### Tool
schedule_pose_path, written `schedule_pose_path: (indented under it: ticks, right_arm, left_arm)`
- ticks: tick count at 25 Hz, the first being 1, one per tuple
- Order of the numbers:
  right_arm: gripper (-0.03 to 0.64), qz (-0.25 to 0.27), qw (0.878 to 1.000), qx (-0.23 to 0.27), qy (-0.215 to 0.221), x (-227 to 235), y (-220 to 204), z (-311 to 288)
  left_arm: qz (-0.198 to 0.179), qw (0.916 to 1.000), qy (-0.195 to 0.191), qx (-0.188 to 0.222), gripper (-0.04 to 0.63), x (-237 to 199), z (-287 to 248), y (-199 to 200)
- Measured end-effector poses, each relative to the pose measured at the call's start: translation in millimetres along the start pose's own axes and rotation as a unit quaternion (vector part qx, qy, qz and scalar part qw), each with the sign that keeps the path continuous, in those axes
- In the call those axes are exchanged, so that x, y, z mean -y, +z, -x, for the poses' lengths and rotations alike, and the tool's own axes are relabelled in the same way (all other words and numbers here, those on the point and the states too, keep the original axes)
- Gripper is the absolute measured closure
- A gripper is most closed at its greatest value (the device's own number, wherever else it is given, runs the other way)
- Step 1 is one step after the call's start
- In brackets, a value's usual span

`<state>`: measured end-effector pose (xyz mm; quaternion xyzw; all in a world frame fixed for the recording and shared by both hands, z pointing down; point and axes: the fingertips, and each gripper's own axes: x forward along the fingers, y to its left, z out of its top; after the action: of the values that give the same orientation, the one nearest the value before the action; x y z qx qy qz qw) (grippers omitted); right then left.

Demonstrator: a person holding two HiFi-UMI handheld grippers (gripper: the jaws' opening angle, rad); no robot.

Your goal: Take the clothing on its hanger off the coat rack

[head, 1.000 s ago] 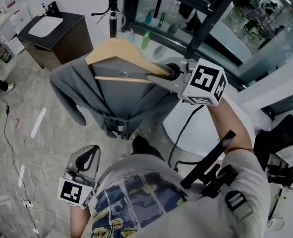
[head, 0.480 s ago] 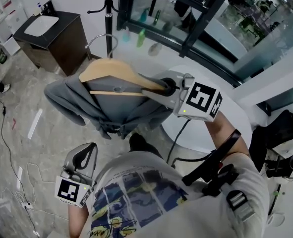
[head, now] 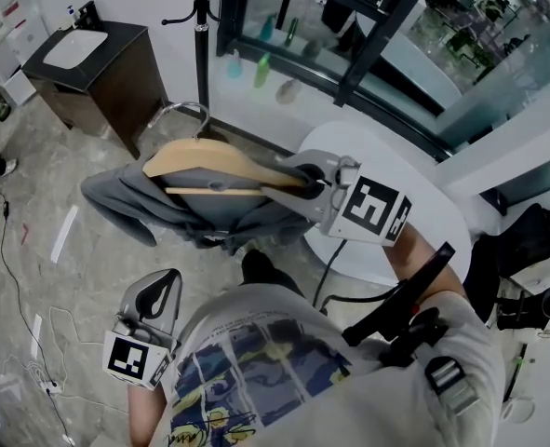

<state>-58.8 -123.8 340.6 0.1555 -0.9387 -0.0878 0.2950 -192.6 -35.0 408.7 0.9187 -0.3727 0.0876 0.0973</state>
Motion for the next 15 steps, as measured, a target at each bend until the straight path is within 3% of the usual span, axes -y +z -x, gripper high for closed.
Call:
schedule_pose_path:
  ticks: [15]
  right_arm:
    - [0.608, -0.010, 1.000, 0.011, 0.021, -24.0, -4.7, -7.2]
  left_arm:
    - [0.003, 1.0000, 0.004, 0.000, 0.588, -0.2, 2.9, -1.2]
